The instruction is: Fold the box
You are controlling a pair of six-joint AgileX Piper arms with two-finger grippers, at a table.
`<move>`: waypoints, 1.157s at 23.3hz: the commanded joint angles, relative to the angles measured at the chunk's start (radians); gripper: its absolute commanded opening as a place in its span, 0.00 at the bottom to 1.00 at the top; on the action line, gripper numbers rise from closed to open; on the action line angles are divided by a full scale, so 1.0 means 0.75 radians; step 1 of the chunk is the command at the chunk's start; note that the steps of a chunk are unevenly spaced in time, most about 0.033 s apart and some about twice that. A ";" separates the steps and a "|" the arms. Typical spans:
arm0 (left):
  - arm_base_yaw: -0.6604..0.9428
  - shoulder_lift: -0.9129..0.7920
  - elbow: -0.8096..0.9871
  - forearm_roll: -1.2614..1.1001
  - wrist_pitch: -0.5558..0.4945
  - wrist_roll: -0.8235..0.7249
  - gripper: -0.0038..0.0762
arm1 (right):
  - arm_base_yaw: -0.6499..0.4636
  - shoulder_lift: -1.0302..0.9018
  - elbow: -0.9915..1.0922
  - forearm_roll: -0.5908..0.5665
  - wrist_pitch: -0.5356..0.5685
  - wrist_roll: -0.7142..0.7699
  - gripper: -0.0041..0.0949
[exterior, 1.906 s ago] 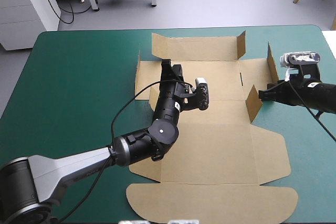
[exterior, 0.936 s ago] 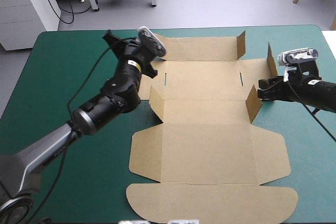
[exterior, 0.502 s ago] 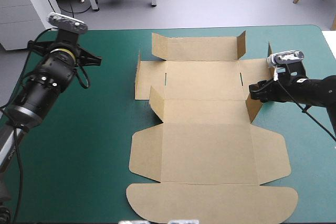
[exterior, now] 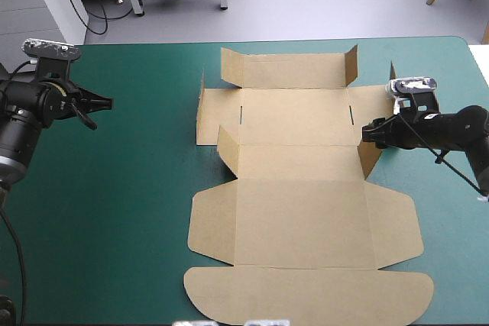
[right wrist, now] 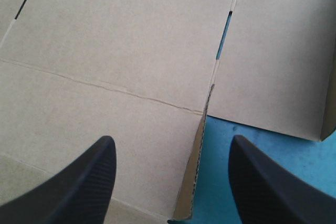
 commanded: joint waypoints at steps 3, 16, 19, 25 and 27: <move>0.003 -0.051 -0.045 0.001 -0.057 0.021 0.04 | 0.000 0.060 -0.040 0.021 -0.012 0.007 0.61; 0.003 -0.051 -0.042 -0.002 -0.006 0.039 0.04 | 0.003 0.296 -0.293 -0.206 0.287 0.370 0.61; 0.003 -0.051 -0.042 -0.002 0.015 0.061 0.04 | 0.007 0.364 -0.338 -0.216 0.411 0.417 0.57; 0.003 -0.051 -0.042 -0.002 0.012 0.058 0.04 | 0.098 0.376 -0.338 -0.268 0.368 0.442 0.52; 0.003 -0.051 -0.042 -0.002 0.012 0.058 0.04 | 0.123 0.377 -0.338 -0.307 0.338 0.482 0.52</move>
